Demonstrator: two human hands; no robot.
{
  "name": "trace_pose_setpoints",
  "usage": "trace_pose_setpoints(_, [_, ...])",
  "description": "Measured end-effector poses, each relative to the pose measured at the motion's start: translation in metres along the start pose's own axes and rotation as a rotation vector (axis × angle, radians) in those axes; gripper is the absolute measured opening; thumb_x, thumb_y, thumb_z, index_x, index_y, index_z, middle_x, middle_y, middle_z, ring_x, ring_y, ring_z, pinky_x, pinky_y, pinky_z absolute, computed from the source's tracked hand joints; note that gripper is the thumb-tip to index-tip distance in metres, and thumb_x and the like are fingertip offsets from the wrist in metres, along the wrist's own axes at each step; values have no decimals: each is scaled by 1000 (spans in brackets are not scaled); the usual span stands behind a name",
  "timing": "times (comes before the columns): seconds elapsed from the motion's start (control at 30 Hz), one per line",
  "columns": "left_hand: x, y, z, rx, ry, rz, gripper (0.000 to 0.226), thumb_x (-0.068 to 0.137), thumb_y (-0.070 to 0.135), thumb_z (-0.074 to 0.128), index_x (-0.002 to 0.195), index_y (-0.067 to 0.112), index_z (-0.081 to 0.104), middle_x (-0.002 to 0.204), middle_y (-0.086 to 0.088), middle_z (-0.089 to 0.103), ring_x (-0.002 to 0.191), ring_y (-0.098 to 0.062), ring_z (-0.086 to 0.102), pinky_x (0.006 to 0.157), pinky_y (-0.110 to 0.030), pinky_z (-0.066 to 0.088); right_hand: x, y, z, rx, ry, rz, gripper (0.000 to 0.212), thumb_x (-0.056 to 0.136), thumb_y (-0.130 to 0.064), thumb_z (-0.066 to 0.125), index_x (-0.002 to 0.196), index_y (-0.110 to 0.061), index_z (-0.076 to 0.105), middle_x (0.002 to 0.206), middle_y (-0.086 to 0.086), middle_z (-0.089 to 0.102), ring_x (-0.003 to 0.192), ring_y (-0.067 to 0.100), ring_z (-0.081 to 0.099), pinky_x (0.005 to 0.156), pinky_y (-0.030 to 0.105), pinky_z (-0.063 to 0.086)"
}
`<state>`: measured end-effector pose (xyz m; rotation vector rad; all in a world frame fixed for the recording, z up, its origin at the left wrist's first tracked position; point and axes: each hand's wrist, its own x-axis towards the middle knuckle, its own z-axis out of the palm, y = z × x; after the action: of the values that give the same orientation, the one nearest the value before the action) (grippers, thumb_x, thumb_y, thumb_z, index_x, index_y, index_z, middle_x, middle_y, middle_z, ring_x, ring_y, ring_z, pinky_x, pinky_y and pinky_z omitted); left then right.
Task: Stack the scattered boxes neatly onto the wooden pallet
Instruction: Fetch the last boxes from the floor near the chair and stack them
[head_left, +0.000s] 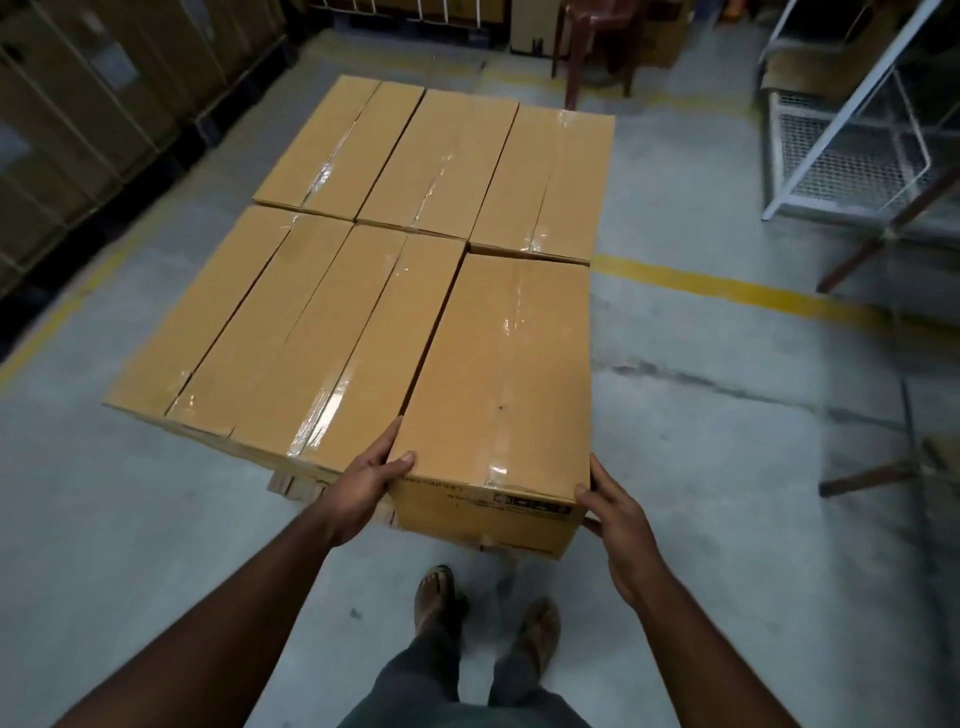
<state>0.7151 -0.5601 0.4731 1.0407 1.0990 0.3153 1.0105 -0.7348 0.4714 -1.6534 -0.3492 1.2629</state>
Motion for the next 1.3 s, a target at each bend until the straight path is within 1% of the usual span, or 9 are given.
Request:
trace_pose_setpoints(0.17, [15,-12,-18,261,3,4,87,94,49,69,159,53,12,172,14,-1,158,-14,2,126,-45,9,1,10,17,13,-25,55,57,104,-14,62,149,-45,46,135,-22,66,112,-1,68,82,20,58])
trace_pose_setpoints(0.23, [22,-22,-26,656,60,43,107,84,70,68,162,48,-3,166,16,-22,152,-20,-29,119,-52,-18,-1,14,26,33,-38,124,58,105,-24,62,151,-51,42,140,-19,61,119,7,63,83,36,63])
trace_pose_setpoints(0.3, [29,-31,-35,954,81,56,127,75,82,65,160,36,-18,160,9,-36,147,-28,-39,115,-55,-25,-2,20,34,57,-44,212,64,101,-35,66,155,-51,37,143,-13,54,125,19,58,86,51,63])
trace_pose_setpoints(0.5, [51,-58,-52,1206,122,32,116,82,69,70,165,27,1,170,-6,-23,156,-38,-19,126,-60,2,14,43,77,48,51,204,76,98,-11,71,161,-31,34,144,-8,54,114,11,60,90,28,53])
trace_pose_setpoints(0.63, [54,-62,-57,1218,147,100,116,80,70,70,165,23,7,173,-4,-11,159,-32,-7,127,-52,17,23,59,94,62,199,204,81,94,-2,73,162,-21,33,152,-4,52,131,21,57,116,46,44])
trace_pose_setpoints(0.77, [54,-67,-64,1342,143,178,113,82,80,58,166,22,9,173,-5,-10,160,-29,-4,126,-46,17,29,70,97,-104,279,130,60,90,-8,78,145,-22,58,124,-1,73,111,25,70,103,54,55])
trace_pose_setpoints(0.87, [58,-64,-66,1442,120,204,111,85,82,48,166,20,5,173,-4,-8,160,-29,-2,127,-43,15,30,68,101,-116,311,103,58,90,-11,80,144,-19,60,124,-1,74,111,24,71,104,53,55])
trace_pose_setpoints(1.07, [63,-61,-64,1483,105,175,109,88,79,45,165,20,-5,173,-2,-11,160,-28,-4,128,-41,17,27,60,108,-359,269,113,91,92,-16,78,166,-14,24,162,6,42,146,29,45,119,43,40])
trace_pose_setpoints(1.3, [62,-57,-68,1440,62,173,105,90,68,58,165,26,-3,173,2,-10,160,-26,-2,125,-42,25,15,86,126,-745,267,-18,92,93,-20,76,166,-13,19,175,4,-3,159,28,19,124,35,31])
